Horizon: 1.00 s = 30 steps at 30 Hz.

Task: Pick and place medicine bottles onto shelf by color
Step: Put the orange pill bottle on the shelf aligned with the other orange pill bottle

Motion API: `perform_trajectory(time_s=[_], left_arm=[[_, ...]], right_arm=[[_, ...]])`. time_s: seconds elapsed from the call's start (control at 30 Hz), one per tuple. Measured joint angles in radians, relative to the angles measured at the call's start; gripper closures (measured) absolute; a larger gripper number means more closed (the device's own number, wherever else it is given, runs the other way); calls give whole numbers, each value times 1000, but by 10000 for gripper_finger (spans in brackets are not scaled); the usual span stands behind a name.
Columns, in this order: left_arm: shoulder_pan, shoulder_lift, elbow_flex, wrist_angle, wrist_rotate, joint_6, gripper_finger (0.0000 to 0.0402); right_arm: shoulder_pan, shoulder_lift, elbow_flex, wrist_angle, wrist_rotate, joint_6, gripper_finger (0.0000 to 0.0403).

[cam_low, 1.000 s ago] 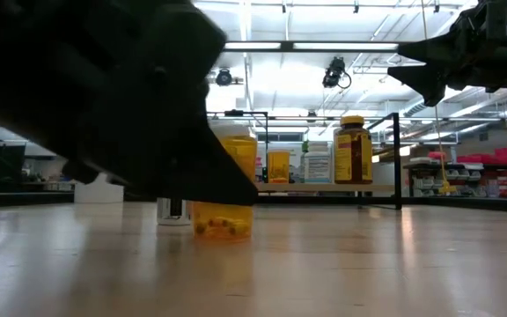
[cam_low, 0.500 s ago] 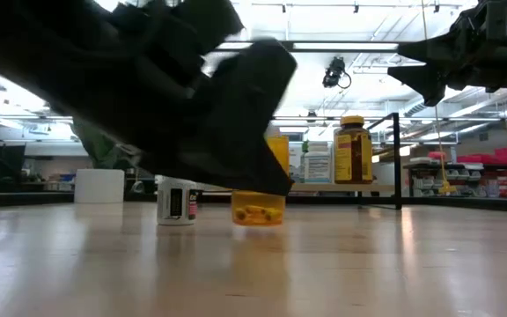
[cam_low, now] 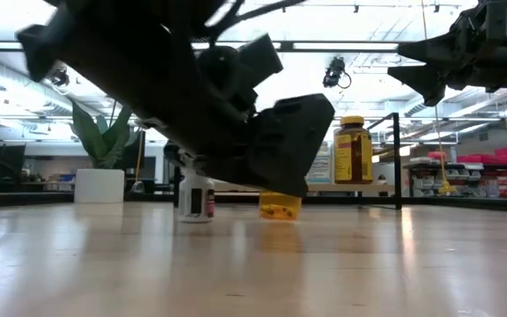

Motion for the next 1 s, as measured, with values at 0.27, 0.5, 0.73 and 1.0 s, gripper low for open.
perform_trajectory(time_s=[0.27, 0.5, 0.73, 1.0], left_arm=[[66, 0, 0, 93, -14, 87, 209], [149, 0, 0, 186, 19, 159, 209], [216, 0, 36, 209, 29, 188, 209], [222, 0, 100, 203, -27, 279, 209]], right_arm=[[0, 0, 0, 0, 0, 0, 138], [0, 0, 0, 0, 0, 0, 138], [0, 0, 0, 0, 0, 0, 138], [0, 0, 0, 0, 0, 0, 138]])
